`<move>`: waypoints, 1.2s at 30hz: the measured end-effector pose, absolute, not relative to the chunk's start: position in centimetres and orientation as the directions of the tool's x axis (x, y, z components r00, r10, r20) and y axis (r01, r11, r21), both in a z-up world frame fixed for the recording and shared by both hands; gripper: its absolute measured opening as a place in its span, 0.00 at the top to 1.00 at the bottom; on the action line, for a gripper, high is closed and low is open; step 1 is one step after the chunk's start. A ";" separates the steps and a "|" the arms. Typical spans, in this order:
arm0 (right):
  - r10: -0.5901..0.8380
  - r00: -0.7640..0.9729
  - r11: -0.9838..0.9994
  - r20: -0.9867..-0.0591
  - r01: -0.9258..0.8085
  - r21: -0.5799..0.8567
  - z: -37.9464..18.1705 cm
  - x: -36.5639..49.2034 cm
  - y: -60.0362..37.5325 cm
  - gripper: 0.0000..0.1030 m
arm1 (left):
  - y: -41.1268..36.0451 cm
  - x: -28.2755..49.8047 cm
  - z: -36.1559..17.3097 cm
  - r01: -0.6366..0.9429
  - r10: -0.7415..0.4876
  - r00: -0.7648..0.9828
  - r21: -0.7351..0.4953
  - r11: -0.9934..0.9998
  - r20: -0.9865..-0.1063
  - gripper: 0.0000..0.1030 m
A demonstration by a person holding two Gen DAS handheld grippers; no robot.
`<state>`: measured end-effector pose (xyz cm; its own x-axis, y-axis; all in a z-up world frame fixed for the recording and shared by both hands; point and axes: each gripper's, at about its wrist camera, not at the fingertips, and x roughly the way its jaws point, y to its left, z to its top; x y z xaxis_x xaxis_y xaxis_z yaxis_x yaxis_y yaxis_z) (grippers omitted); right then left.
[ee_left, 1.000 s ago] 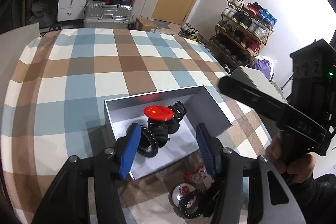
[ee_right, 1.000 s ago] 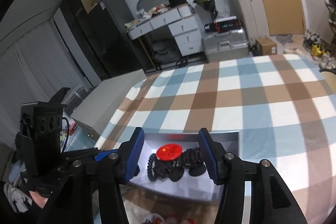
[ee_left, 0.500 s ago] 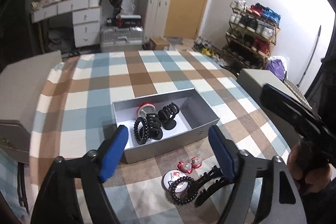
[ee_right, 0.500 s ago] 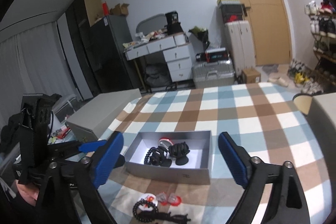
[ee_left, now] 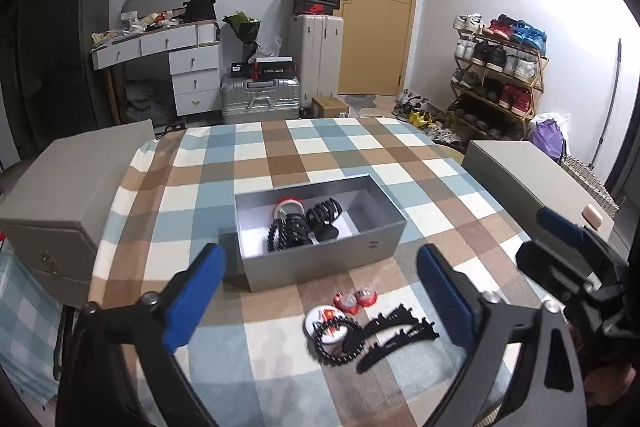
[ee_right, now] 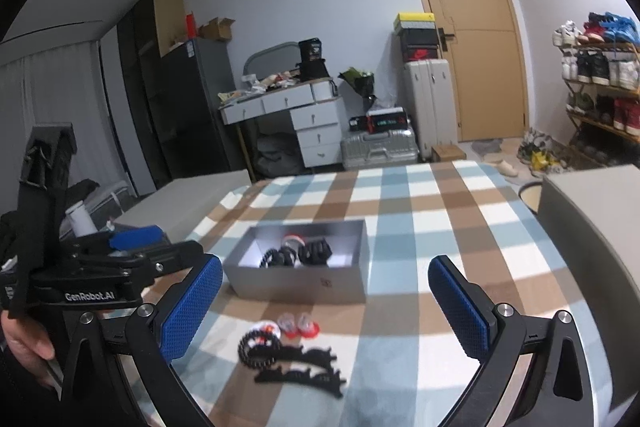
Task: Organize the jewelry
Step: 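Lower the right gripper onto the black claw clip strip and close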
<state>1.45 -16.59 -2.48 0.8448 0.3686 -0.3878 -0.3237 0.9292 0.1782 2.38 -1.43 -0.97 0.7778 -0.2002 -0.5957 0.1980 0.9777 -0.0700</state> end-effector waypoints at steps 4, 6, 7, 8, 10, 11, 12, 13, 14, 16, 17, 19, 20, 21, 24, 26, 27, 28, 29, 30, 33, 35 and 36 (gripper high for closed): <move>0.356 0.827 0.934 -0.435 -0.319 0.159 -4.3 0.7 -16.7 0.00 | -1.4 1.6 -2.6 0.152 -0.159 0.774 -0.064 0.986 -0.613 0.03; 0.356 0.813 0.934 -0.461 -0.319 0.159 -5.3 0.5 -16.7 0.00 | -0.9 1.0 -3.3 0.110 -0.132 0.780 -0.074 0.991 -0.612 0.03; 0.356 0.805 0.934 -0.474 -0.320 0.159 -6.0 0.5 -16.7 0.00 | -0.6 0.6 -3.4 0.092 -0.125 0.787 -0.086 0.992 -0.604 0.03; 0.353 0.801 0.935 -0.483 -0.317 0.159 -6.5 0.2 -16.8 0.00 | 0.0 0.1 -3.7 0.074 -0.129 0.798 -0.116 0.991 -0.588 0.03; 0.353 0.785 0.935 -0.509 -0.312 0.167 -7.6 0.2 -16.9 0.00 | 0.6 -0.7 -4.1 0.059 -0.133 0.805 -0.145 0.988 -0.578 0.03; 0.355 0.771 0.934 -0.528 -0.312 0.172 -8.3 0.3 -16.9 0.00 | 0.9 -1.0 -4.3 0.043 -0.123 0.807 -0.149 0.988 -0.578 0.03; 0.356 0.761 0.934 -0.542 -0.311 0.177 -8.8 0.4 -16.9 0.00 | 1.2 -1.2 -4.6 0.032 -0.117 0.807 -0.155 0.987 -0.580 0.03; 0.356 0.751 0.934 -0.556 -0.307 0.183 -9.4 0.5 -16.9 0.00 | 1.4 -1.4 -5.0 0.023 -0.115 0.802 -0.161 0.987 -0.587 0.03; 0.356 0.745 0.934 -0.564 -0.306 0.185 -9.7 0.5 -16.9 0.00 | 1.5 -1.5 -5.4 0.018 -0.113 0.796 -0.164 0.986 -0.595 0.03; 0.352 0.730 0.935 -0.587 -0.303 0.184 -10.4 0.8 -16.5 0.00 | 1.7 -1.4 -6.5 0.006 -0.108 0.772 -0.163 0.987 -0.626 0.03; 0.352 0.725 0.935 -0.592 -0.306 0.181 -10.7 0.7 -16.3 0.00 | 1.8 -1.3 -7.0 0.000 -0.106 0.759 -0.162 0.987 -0.643 0.03; 0.353 0.701 0.932 -0.620 -0.323 0.166 -11.3 1.1 -15.5 0.00 | 2.0 -1.3 -7.9 -0.006 -0.115 0.736 -0.177 0.984 -0.667 0.03; 0.354 0.694 0.930 -0.627 -0.330 0.161 -11.5 1.3 -15.2 0.00 | 2.0 -1.4 -8.2 -0.008 -0.118 0.727 -0.180 0.984 -0.676 0.03; 0.354 0.684 0.928 -0.638 -0.341 0.149 -11.7 1.5 -14.8 0.00 | 2.1 -1.4 -8.5 -0.010 -0.116 0.722 -0.177 0.984 -0.682 0.03; 0.352 0.679 0.925 -0.644 -0.356 0.130 -12.1 1.9 -14.1 0.01 | 2.1 -2.0 -8.5 -0.006 -0.101 0.728 -0.153 0.988 -0.679 0.03; 0.348 0.671 0.923 -0.655 -0.366 0.115 -12.2 2.2 -13.5 0.01 | 2.2 -2.1 -8.3 -0.002 -0.092 0.735 -0.138 0.990 -0.671 0.03; 0.341 0.666 0.923 -0.663 -0.371 0.103 -12.2 2.4 -13.1 0.02 | 2.2 -2.2 -8.3 -0.002 -0.090 0.739 -0.136 0.991 -0.668 0.03; 0.332 0.662 0.923 -0.672 -0.376 0.086 -12.3 2.6 -12.7 0.03 | 2.3 -2.2 -8.1 -0.003 -0.088 0.744 -0.135 0.991 -0.663 0.03; 0.326 0.660 0.922 -0.677 -0.379 0.074 -12.3 2.8 -12.4 0.04 | 2.4 -2.2 -8.1 -0.002 -0.089 0.747 -0.137 0.991 -0.659 0.03; 0.315 0.661 0.923 -0.681 -0.381 0.057 -12.4 2.9 -12.0 0.04 | 2.5 -2.2 -8.1 -0.002 -0.090 0.749 -0.138 0.990 -0.656 0.03; 0.302 0.655 0.920 -0.693 -0.392 0.030 -12.7 3.3 -11.3 0.07 | 2.7 -2.0 -8.2 0.001 -0.091 0.751 -0.137 0.991 -0.654 0.03; 0.284 0.644 0.921 -0.711 -0.389 0.015 -13.0 3.6 -11.0 0.15 | 2.9 -1.8 -8.3 0.003 -0.096 0.750 -0.142 0.990 -0.655 0.03; 0.267 0.628 0.924 -0.731 -0.382 0.009 -13.3 3.9 -10.9 0.18 | 2.9 -1.6 -8.5 0.003 -0.098 0.748 -0.145 0.989 -0.657 0.03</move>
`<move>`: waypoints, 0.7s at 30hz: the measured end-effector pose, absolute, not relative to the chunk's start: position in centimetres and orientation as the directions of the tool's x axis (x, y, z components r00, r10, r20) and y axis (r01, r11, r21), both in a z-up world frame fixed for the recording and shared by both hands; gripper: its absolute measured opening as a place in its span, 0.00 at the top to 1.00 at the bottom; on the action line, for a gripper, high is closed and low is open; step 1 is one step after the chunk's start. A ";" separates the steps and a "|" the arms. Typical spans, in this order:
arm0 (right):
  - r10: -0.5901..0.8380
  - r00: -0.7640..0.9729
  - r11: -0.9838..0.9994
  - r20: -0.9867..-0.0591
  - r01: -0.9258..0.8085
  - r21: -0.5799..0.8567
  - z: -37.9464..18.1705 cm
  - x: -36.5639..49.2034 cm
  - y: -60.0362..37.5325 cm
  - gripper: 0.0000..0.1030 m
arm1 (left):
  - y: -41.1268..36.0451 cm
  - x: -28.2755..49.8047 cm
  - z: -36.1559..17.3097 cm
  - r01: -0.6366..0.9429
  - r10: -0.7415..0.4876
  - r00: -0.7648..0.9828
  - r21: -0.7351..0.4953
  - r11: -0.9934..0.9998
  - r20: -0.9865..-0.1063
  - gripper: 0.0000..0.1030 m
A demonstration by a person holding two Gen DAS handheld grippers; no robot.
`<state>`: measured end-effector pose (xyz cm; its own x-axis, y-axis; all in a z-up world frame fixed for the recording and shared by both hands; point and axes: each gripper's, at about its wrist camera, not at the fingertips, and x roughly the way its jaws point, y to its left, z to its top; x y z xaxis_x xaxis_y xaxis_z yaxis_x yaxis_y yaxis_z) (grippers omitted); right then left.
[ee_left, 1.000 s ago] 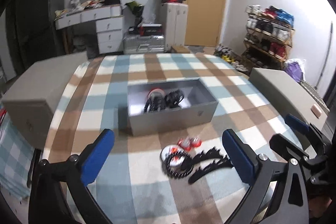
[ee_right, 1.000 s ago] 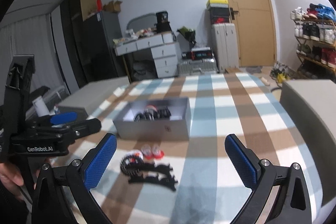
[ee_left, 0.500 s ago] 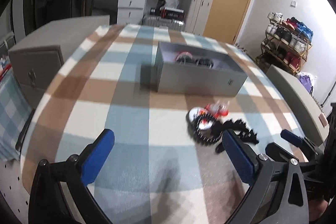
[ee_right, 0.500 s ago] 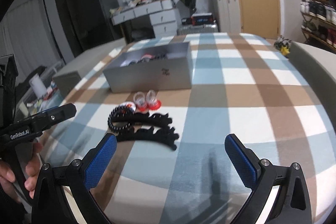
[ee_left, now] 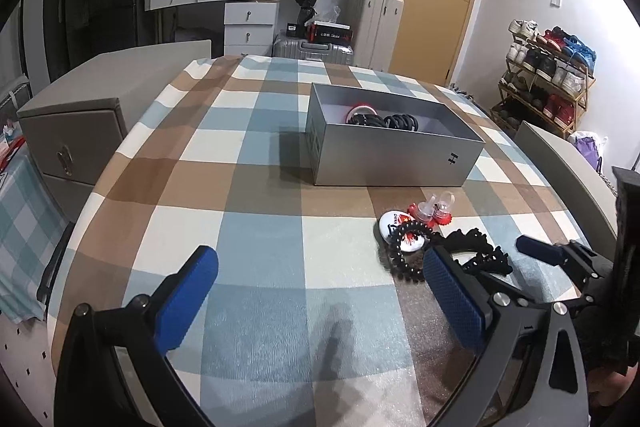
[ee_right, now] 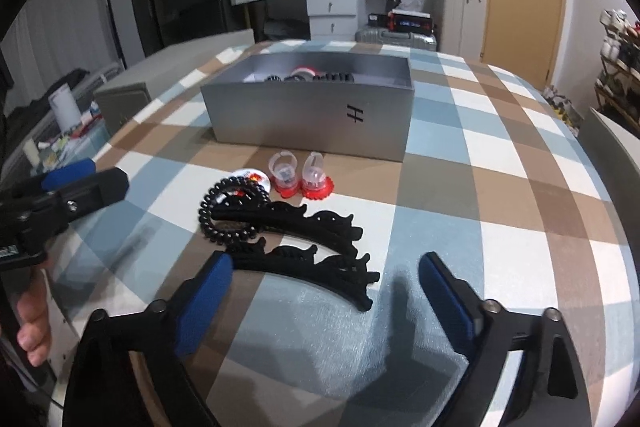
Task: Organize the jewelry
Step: 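Lower the right gripper onto the black claw clip strip and close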
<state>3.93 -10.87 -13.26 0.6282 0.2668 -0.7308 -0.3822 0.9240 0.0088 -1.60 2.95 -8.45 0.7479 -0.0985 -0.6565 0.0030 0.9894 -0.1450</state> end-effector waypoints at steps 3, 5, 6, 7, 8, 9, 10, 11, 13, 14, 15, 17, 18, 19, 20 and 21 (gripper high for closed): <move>0.259 0.620 0.925 -0.741 -0.380 0.006 -13.5 4.1 -10.7 0.28 | 3.1 -1.3 -8.8 -0.002 -0.102 0.738 -0.154 0.988 -0.667 0.03; 0.270 0.618 0.920 -0.739 -0.391 0.009 -13.5 4.0 -10.7 0.37 | 3.1 -1.2 -8.9 -0.002 -0.109 0.734 -0.163 0.987 -0.671 0.03; 0.272 0.621 0.918 -0.735 -0.396 0.005 -13.5 3.8 -10.7 0.39 | 3.1 -1.2 -9.0 -0.003 -0.110 0.732 -0.165 0.986 -0.672 0.03; 0.267 0.622 0.918 -0.736 -0.397 -0.002 -13.6 3.7 -10.6 0.40 | 3.1 -1.1 -9.0 -0.003 -0.110 0.731 -0.164 0.986 -0.674 0.03; 0.265 0.624 0.918 -0.735 -0.397 -0.005 -13.6 3.6 -10.6 0.42 | 3.1 -1.2 -9.1 0.000 -0.111 0.729 -0.163 0.987 -0.675 0.03; 0.264 0.626 0.918 -0.733 -0.397 -0.008 -13.6 3.5 -10.7 0.44 | 3.1 -1.2 -9.0 0.000 -0.112 0.730 -0.163 0.987 -0.675 0.03; 0.269 0.625 0.918 -0.733 -0.397 -0.003 -13.6 3.3 -10.9 0.49 | 3.1 -1.1 -9.1 0.000 -0.112 0.730 -0.164 0.986 -0.674 0.03; 0.276 0.623 0.917 -0.732 -0.399 0.006 -13.5 3.2 -11.0 0.54 | 3.1 -1.2 -9.0 0.000 -0.115 0.730 -0.167 0.986 -0.673 0.03; 0.296 0.614 0.912 -0.732 -0.410 0.024 -13.4 2.7 -11.3 0.57 | 3.1 -1.2 -9.0 0.001 -0.117 0.727 -0.170 0.985 -0.676 0.03; 0.303 0.610 0.909 -0.732 -0.416 0.030 -13.4 2.6 -11.3 0.57 | 3.1 -1.1 -9.1 0.000 -0.119 0.725 -0.173 0.985 -0.679 0.03; 0.312 0.606 0.905 -0.731 -0.423 0.036 -13.4 2.3 -11.3 0.57 | 3.2 -1.1 -9.2 -0.001 -0.120 0.722 -0.175 0.985 -0.681 0.03; 0.337 0.596 0.895 -0.729 -0.444 0.051 -13.4 1.5 -11.4 0.57 | 3.2 -1.1 -9.2 -0.006 -0.120 0.719 -0.179 0.984 -0.684 0.03; 0.354 0.589 0.886 -0.726 -0.460 0.060 -13.3 0.9 -11.5 0.57 | 3.3 -1.1 -9.2 -0.006 -0.122 0.719 -0.182 0.983 -0.684 0.03; 0.366 0.586 0.880 -0.723 -0.472 0.063 -13.2 0.4 -11.5 0.57 | 3.3 -1.2 -9.2 -0.008 -0.122 0.719 -0.183 0.983 -0.684 0.03; 0.378 0.583 0.873 -0.719 -0.482 0.068 -13.1 0.1 -11.4 0.57 | 3.4 -1.3 -9.2 -0.008 -0.121 0.719 -0.183 0.983 -0.684 0.03; 0.403 0.579 0.862 -0.709 -0.501 0.080 -12.9 -0.4 -11.5 0.57 | 3.4 -1.3 -9.2 -0.008 -0.121 0.719 -0.182 0.983 -0.684 0.03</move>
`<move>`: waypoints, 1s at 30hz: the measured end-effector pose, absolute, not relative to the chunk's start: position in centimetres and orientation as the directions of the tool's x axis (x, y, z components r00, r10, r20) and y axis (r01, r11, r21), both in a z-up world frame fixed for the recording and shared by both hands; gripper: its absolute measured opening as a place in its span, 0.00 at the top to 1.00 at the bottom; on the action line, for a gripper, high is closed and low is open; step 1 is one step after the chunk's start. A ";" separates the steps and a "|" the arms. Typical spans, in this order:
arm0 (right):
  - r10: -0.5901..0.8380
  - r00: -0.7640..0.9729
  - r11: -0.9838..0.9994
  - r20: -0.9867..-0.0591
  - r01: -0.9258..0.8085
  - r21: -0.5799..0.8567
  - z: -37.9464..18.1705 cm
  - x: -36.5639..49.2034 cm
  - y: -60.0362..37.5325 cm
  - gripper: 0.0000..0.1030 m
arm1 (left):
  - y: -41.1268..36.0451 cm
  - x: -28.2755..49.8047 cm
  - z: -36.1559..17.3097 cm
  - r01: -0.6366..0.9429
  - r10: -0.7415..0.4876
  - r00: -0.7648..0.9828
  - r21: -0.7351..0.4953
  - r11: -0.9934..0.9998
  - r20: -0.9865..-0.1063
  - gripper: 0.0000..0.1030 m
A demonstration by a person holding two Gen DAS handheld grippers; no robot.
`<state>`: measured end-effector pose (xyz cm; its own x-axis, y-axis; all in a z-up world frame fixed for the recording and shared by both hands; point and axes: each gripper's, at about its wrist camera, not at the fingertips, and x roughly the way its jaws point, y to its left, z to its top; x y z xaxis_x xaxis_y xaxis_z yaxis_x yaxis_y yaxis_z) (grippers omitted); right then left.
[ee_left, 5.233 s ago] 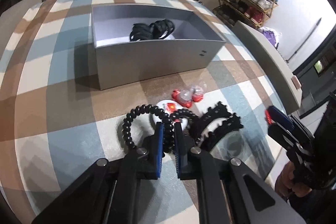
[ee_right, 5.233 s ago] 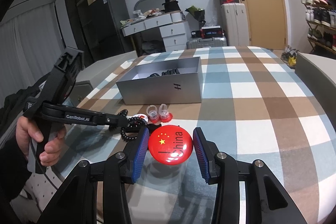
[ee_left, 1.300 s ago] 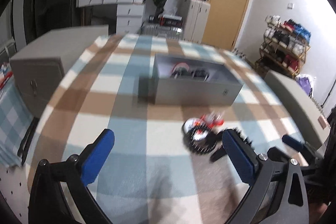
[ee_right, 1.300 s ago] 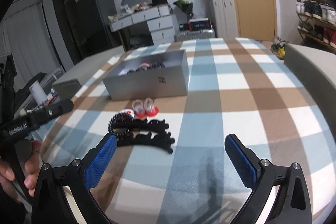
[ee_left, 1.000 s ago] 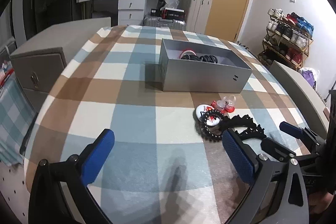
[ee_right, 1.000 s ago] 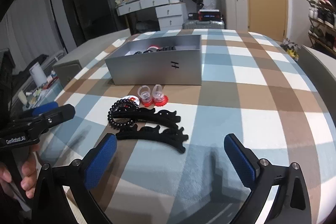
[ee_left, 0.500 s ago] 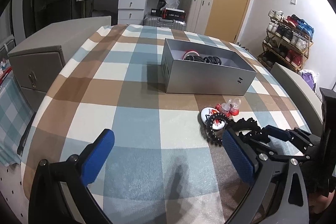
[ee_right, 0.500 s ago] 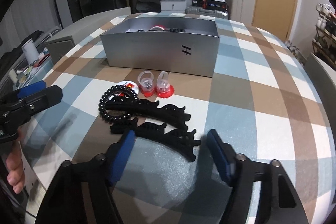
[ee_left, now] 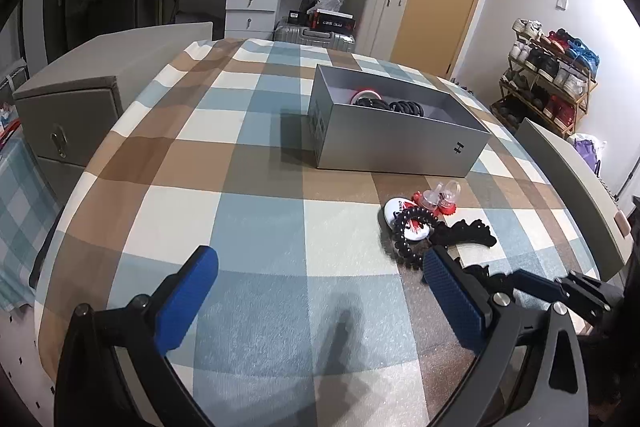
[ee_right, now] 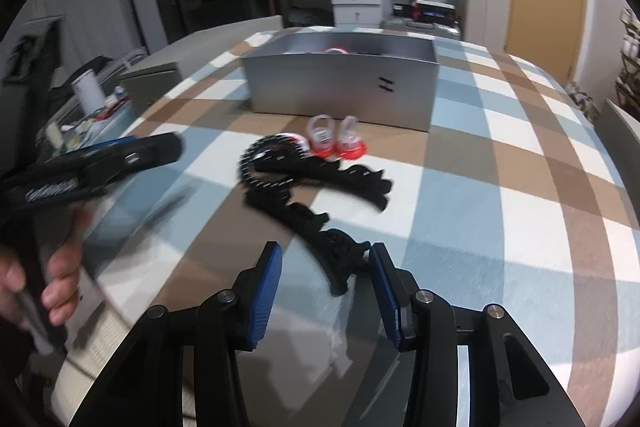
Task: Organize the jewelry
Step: 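Lower the right gripper onto the black claw clip strip and close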
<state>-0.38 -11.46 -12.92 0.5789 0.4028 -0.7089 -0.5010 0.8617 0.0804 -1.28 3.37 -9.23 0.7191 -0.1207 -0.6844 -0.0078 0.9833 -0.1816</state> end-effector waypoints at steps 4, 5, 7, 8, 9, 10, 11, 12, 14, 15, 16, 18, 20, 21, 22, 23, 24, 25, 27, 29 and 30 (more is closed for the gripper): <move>0.455 0.606 0.842 -0.653 -0.532 0.093 -11.8 -1.2 -12.0 0.57 | 3.5 -1.3 -9.2 -0.012 -0.118 0.719 -0.182 0.983 -0.685 0.03; 0.450 0.615 0.844 -0.647 -0.531 0.082 -11.7 -1.0 -12.0 0.57 | 3.5 -1.3 -9.2 -0.014 -0.119 0.719 -0.185 0.983 -0.685 0.03; 0.424 0.627 0.852 -0.654 -0.520 0.054 -11.9 0.0 -11.7 0.57 | 3.5 -1.4 -9.1 -0.015 -0.120 0.718 -0.188 0.982 -0.685 0.03; 0.421 0.624 0.852 -0.659 -0.521 0.052 -12.0 0.4 -11.5 0.57 | 3.6 -1.3 -9.1 -0.016 -0.119 0.719 -0.188 0.982 -0.685 0.03; 0.415 0.605 0.850 -0.679 -0.525 0.052 -12.4 1.1 -11.1 0.57 | 3.5 -1.4 -9.1 -0.017 -0.117 0.718 -0.186 0.982 -0.686 0.03; 0.412 0.595 0.847 -0.690 -0.530 0.048 -12.6 1.5 -10.8 0.57 | 3.5 -1.3 -9.1 -0.016 -0.118 0.717 -0.185 0.983 -0.688 0.03; 0.408 0.590 0.842 -0.696 -0.538 0.038 -12.9 1.6 -10.4 0.59 | 3.5 -1.4 -9.1 -0.013 -0.119 0.715 -0.183 0.983 -0.689 0.03; 0.402 0.586 0.835 -0.703 -0.549 0.019 -13.1 1.5 -10.1 0.61 | 3.5 -1.4 -9.2 -0.013 -0.118 0.714 -0.181 0.983 -0.690 0.03; 0.379 0.589 0.823 -0.714 -0.567 -0.031 -13.4 1.2 -9.4 0.66 | 3.5 -1.4 -9.2 -0.008 -0.121 0.711 -0.179 0.984 -0.693 0.03; 0.361 0.596 0.815 -0.717 -0.575 -0.068 -13.6 1.0 -9.0 0.67 | 3.5 -1.4 -9.3 -0.005 -0.123 0.708 -0.178 0.984 -0.695 0.03; 0.353 0.598 0.810 -0.719 -0.580 -0.084 -13.7 0.8 -9.0 0.71 | 3.4 -1.4 -9.3 -0.004 -0.122 0.706 -0.176 0.984 -0.697 0.03; 0.360 0.595 0.801 -0.718 -0.592 -0.089 -13.7 0.4 -8.9 0.80 | 3.3 -1.2 -9.4 0.005 -0.129 0.698 -0.175 0.985 -0.704 0.03; 0.362 0.591 0.798 -0.721 -0.597 -0.088 -13.8 0.2 -9.0 0.84 | 2.9 -0.9 -9.3 0.027 -0.142 0.692 -0.172 0.985 -0.708 0.03; 0.372 0.586 0.798 -0.720 -0.598 -0.075 -13.8 0.2 -9.2 0.84 | 2.7 -0.7 -9.1 0.041 -0.147 0.691 -0.165 0.986 -0.708 0.03; 0.380 0.584 0.800 -0.718 -0.597 -0.062 -13.7 0.1 -9.5 0.84 | 2.4 -0.5 -8.9 0.061 -0.157 0.689 -0.159 0.985 -0.708 0.03; 0.385 0.589 0.805 -0.710 -0.590 -0.054 -13.6 0.0 -9.9 0.84 | 2.1 -0.3 -8.7 0.088 -0.176 0.682 -0.159 0.983 -0.710 0.03; 0.393 0.593 0.810 -0.702 -0.585 -0.042 -13.4 -0.1 -10.4 0.84 | 1.7 0.0 -8.5 0.115 -0.197 0.672 -0.161 0.980 -0.714 0.03; 0.411 0.597 0.815 -0.689 -0.580 -0.017 -13.1 -0.3 -11.1 0.84 | 1.4 0.3 -8.4 0.143 -0.217 0.660 -0.164 0.976 -0.719 0.03; 0.437 0.614 0.827 -0.657 -0.562 0.026 -12.4 -0.9 -12.5 0.84 | 0.4 1.1 -8.3 0.203 -0.256 0.627 -0.162 0.966 -0.735 0.03; 0.438 0.628 0.842 -0.643 -0.537 0.048 -11.9 -1.2 -13.8 0.84 | -0.7 1.8 -8.0 0.265 -0.292 0.600 -0.160 0.951 -0.745 0.03; 0.431 0.640 0.853 -0.636 -0.519 0.056 -11.8 -1.4 -14.5 0.84 | -1.0 2.1 -8.0 0.286 -0.304 0.592 -0.157 0.945 -0.747 0.03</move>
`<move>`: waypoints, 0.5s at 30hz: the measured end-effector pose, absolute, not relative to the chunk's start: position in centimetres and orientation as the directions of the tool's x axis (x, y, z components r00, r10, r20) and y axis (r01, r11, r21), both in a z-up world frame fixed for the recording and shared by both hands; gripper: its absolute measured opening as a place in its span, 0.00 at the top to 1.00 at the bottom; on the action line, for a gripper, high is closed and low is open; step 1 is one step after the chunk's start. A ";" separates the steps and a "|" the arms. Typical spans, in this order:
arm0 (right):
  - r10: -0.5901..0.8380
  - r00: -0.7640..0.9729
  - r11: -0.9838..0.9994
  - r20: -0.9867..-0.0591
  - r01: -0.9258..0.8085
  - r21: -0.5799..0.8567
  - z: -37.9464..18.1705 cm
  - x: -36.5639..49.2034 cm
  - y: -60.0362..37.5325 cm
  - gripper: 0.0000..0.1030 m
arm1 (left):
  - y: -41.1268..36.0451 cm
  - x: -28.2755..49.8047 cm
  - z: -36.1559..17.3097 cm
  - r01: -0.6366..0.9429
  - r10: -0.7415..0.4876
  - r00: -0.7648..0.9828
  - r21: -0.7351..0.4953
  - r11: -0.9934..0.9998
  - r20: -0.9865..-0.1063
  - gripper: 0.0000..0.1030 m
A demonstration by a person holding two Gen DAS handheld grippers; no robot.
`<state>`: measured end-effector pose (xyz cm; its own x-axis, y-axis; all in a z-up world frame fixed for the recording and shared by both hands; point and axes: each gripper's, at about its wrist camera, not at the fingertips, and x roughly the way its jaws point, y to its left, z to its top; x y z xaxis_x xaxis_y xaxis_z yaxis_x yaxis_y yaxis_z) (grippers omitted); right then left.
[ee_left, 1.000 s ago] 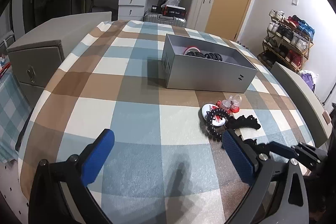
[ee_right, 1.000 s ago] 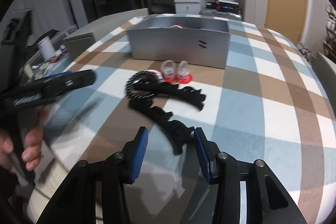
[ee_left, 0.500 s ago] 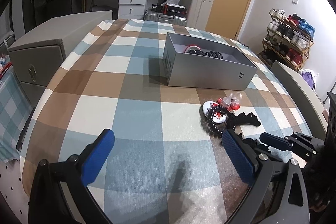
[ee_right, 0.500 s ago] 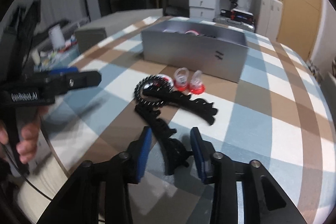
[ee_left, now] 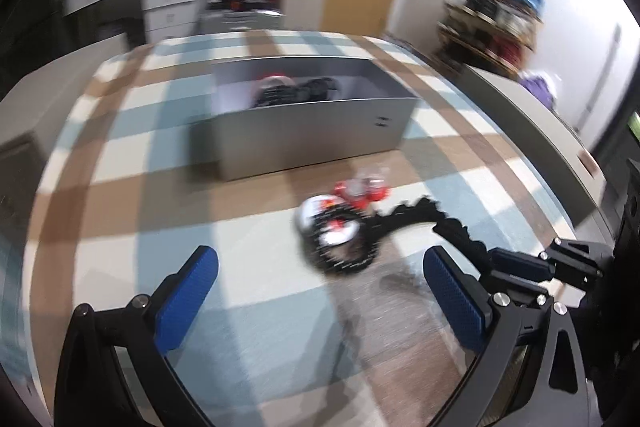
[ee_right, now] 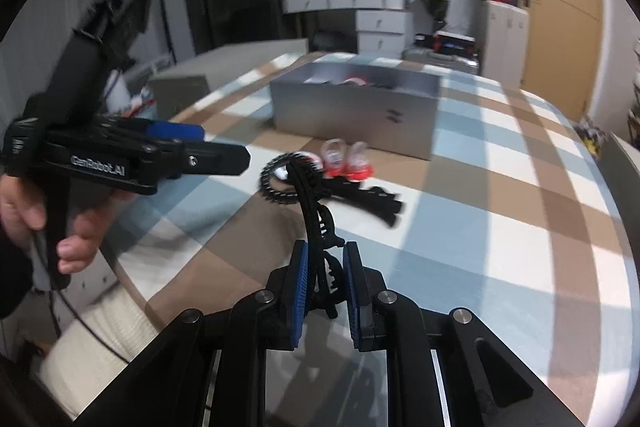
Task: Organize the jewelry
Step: 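Lower the right gripper onto the black claw clip strip and close, then lift the clip strip with the right gripper while the left gripper grasps a black claw clip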
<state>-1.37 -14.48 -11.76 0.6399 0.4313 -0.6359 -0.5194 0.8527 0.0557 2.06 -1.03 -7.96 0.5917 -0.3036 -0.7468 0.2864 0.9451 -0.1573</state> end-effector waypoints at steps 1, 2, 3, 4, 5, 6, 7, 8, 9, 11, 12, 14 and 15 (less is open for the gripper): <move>0.416 0.656 0.867 -0.629 -0.495 0.057 -11.6 -1.5 -15.3 0.84 | -1.6 2.4 -7.8 0.316 -0.317 0.587 -0.150 0.937 -0.745 0.03; 0.407 0.665 0.876 -0.626 -0.479 0.061 -11.5 -1.5 -15.7 0.84 | -2.3 2.9 -7.8 0.352 -0.331 0.584 -0.136 0.926 -0.741 0.03; 0.401 0.673 0.884 -0.622 -0.461 0.071 -11.4 -1.5 -16.3 0.84 | -3.1 3.7 -8.0 0.374 -0.318 0.575 -0.103 0.922 -0.754 0.03; 0.396 0.683 0.895 -0.614 -0.437 0.090 -11.3 -1.4 -17.2 0.84 | -3.7 4.3 -8.2 0.389 -0.305 0.563 -0.080 0.918 -0.768 0.03; 0.395 0.687 0.899 -0.610 -0.427 0.101 -11.2 -1.3 -17.7 0.84 | -4.2 4.8 -8.4 0.417 -0.318 0.547 -0.077 0.906 -0.774 0.03; 0.392 0.694 0.904 -0.604 -0.411 0.116 -11.1 -1.2 -18.3 0.84 | -4.7 5.1 -8.4 0.438 -0.319 0.543 -0.062 0.897 -0.777 0.03; 0.386 0.701 0.910 -0.600 -0.395 0.124 -11.1 -1.2 -18.9 0.84 | -5.2 5.2 -8.4 0.459 -0.314 0.547 -0.036 0.888 -0.776 0.03; 0.382 0.705 0.913 -0.598 -0.388 0.126 -11.0 -1.1 -19.2 0.84 | -5.9 5.2 -8.4 0.491 -0.311 0.543 -0.005 0.871 -0.780 0.03; 0.378 0.709 0.917 -0.595 -0.377 0.133 -11.0 -1.0 -19.7 0.84 | -6.6 5.2 -8.5 0.520 -0.300 0.542 0.033 0.854 -0.785 0.07; 0.374 0.711 0.920 -0.595 -0.365 0.142 -11.1 -1.0 -20.2 0.84 | -7.6 5.2 -8.7 0.577 -0.293 0.523 0.080 0.813 -0.801 0.28; 0.374 0.711 0.921 -0.596 -0.361 0.148 -11.2 -0.9 -20.4 0.84 | -8.0 5.3 -8.8 0.603 -0.293 0.498 0.084 0.793 -0.816 0.40; 0.379 0.708 0.920 -0.595 -0.359 0.158 -11.3 -1.0 -20.6 0.84 | -8.1 5.7 -9.2 0.633 -0.293 0.460 0.078 0.770 -0.838 0.51; 0.384 0.707 0.918 -0.594 -0.360 0.166 -11.3 -0.9 -20.7 0.84 | -8.2 5.8 -9.5 0.643 -0.293 0.444 0.074 0.762 -0.847 0.59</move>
<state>-0.95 -20.71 -11.28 0.7070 0.3841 -0.5938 -0.3598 0.9182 0.1656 5.85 -8.16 -9.49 0.4440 -0.2930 -0.8468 0.6434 0.7619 0.0738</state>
